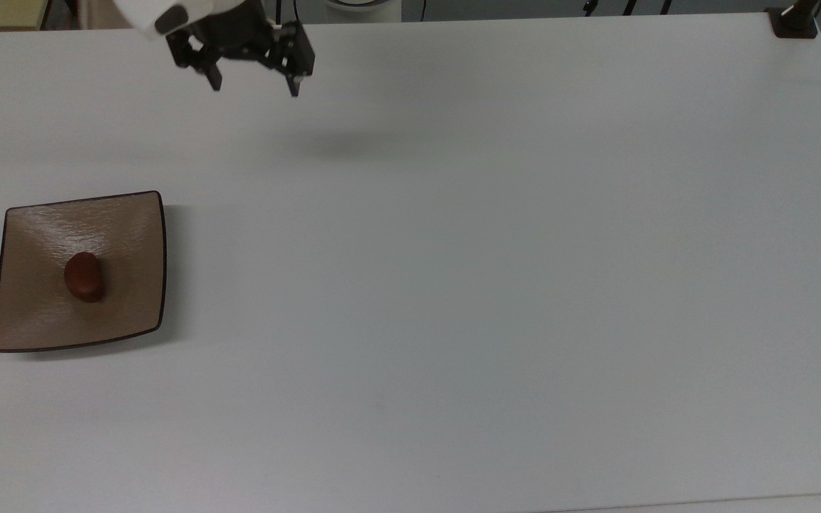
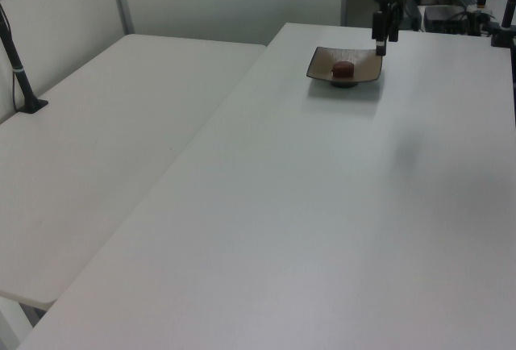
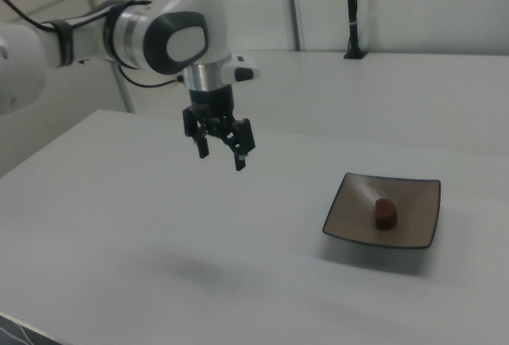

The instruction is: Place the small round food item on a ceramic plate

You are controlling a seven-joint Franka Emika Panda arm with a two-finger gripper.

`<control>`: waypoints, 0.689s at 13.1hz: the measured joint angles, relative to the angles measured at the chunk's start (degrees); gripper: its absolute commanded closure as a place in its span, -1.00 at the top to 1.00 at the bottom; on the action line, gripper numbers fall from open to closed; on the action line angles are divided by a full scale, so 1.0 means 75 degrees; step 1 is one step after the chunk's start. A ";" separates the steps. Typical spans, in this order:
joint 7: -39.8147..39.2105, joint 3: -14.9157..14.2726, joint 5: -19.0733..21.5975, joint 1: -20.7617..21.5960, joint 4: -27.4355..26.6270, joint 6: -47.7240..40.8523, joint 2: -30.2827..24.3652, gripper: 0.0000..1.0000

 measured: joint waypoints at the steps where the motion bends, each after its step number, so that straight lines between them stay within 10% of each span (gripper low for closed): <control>1: -0.0003 0.0000 0.0002 0.0066 -0.0217 0.0001 -0.0265 1.00; 9: -0.0045 0.0593 0.0001 -0.0062 -0.1010 0.0434 -0.0915 1.00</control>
